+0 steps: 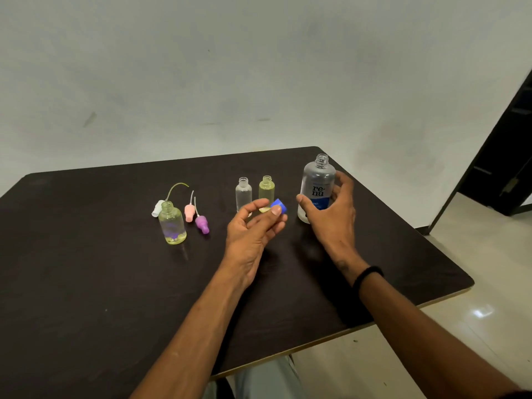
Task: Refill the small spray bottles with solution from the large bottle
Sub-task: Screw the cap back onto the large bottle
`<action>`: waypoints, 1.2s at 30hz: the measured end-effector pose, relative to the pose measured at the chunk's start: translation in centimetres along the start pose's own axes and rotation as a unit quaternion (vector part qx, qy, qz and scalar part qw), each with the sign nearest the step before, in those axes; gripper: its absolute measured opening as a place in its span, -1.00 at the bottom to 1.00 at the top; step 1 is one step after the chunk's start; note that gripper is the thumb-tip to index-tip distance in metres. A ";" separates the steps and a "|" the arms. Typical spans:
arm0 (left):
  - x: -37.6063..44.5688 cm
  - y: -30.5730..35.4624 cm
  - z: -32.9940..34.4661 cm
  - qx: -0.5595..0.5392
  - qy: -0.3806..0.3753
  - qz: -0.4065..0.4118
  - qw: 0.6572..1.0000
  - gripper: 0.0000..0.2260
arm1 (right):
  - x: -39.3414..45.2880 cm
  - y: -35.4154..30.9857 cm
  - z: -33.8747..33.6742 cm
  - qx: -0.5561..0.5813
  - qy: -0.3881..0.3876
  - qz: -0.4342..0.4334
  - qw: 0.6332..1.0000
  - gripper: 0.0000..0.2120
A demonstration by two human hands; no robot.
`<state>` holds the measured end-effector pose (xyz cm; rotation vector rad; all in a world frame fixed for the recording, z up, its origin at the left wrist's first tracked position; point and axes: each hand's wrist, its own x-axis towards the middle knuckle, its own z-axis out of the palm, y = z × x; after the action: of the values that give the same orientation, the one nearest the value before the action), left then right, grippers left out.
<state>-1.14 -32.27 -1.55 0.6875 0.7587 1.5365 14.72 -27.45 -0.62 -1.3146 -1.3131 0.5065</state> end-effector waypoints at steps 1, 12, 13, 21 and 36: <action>0.0 0.4 0.2 0.004 -0.002 0.010 1.000 -0.64 | 0.0 0.0 0.0 0.007 0.007 0.000 1.000 -0.23; 1.7 7.2 4.0 0.271 0.008 0.211 0.939 -0.81 | -3.9 -0.9 0.0 0.022 -0.020 -0.153 0.988 -0.23; 1.8 7.4 4.3 0.302 0.004 0.227 0.926 -0.80 | -4.1 -0.9 0.1 0.015 -0.031 -0.171 0.985 -0.23; 1.6 7.7 3.8 0.417 -0.031 0.274 0.866 -0.78 | -3.9 -0.4 0.2 -0.006 -0.053 -0.192 0.980 -0.21; 2.0 6.2 2.1 0.379 -0.078 0.268 0.882 -0.78 | -4.1 0.2 0.6 -0.030 -0.069 -0.195 0.978 -0.18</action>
<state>-3.40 -30.45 4.67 1.7010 1.1170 1.6181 13.15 -30.69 -2.60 -1.0457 -1.6662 0.2893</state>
